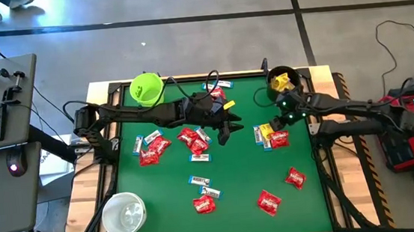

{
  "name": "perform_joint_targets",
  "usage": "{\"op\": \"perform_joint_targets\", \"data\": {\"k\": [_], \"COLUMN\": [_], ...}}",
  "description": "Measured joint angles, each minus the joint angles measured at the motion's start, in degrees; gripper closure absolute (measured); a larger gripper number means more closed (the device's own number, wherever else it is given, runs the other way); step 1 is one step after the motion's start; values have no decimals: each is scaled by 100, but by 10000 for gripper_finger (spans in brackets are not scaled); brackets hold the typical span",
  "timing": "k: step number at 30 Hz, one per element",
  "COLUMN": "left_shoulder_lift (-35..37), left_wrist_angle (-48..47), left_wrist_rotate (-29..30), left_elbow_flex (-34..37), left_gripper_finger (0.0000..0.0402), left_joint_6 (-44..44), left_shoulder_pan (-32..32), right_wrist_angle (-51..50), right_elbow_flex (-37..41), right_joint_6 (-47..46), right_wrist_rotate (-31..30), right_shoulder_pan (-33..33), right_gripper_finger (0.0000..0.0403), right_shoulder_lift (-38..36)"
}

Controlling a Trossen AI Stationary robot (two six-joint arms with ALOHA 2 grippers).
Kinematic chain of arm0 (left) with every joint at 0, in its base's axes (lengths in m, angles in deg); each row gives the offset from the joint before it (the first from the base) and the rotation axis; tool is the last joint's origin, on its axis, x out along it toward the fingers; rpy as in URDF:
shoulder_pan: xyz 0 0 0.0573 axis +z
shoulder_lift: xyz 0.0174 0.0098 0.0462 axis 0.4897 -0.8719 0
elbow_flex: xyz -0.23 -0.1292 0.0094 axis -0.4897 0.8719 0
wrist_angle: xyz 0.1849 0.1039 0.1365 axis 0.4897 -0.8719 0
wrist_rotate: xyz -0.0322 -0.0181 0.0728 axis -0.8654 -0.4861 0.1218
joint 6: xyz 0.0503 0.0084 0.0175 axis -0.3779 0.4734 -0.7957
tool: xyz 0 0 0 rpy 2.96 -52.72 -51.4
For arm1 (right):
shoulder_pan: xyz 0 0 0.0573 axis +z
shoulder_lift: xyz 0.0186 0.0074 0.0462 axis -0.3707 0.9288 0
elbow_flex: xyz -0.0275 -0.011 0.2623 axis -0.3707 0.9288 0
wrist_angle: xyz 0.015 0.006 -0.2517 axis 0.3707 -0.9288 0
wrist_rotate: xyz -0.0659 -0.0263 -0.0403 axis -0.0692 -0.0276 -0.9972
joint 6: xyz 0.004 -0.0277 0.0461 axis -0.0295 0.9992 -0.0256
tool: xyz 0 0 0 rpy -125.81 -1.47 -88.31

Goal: Sort candy by brand, put in halloween buckets
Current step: Put the yellow candy into the black bucket

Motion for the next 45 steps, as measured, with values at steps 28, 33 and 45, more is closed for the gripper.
{"op": "perform_joint_targets", "data": {"k": [28,33,45], "left_shoulder_lift": [0,0,0], "left_wrist_angle": [-6,-61,-144], "left_wrist_rotate": [-6,-6,-4], "left_elbow_flex": [0,0,0], "left_gripper_finger": [238,238,238], "left_joint_6": [96,98,98], "left_shoulder_pan": [-28,-28,-28], "right_wrist_angle": [1211,1064,-652], "right_elbow_flex": [147,29,-1815], "right_joint_6": [-384,-345,4], "right_wrist_rotate": [-748,-755,-1144], "right_shoulder_pan": [768,764,651], "right_gripper_finger": [318,392,402], "right_shoulder_lift": [1310,1245,1043]}}
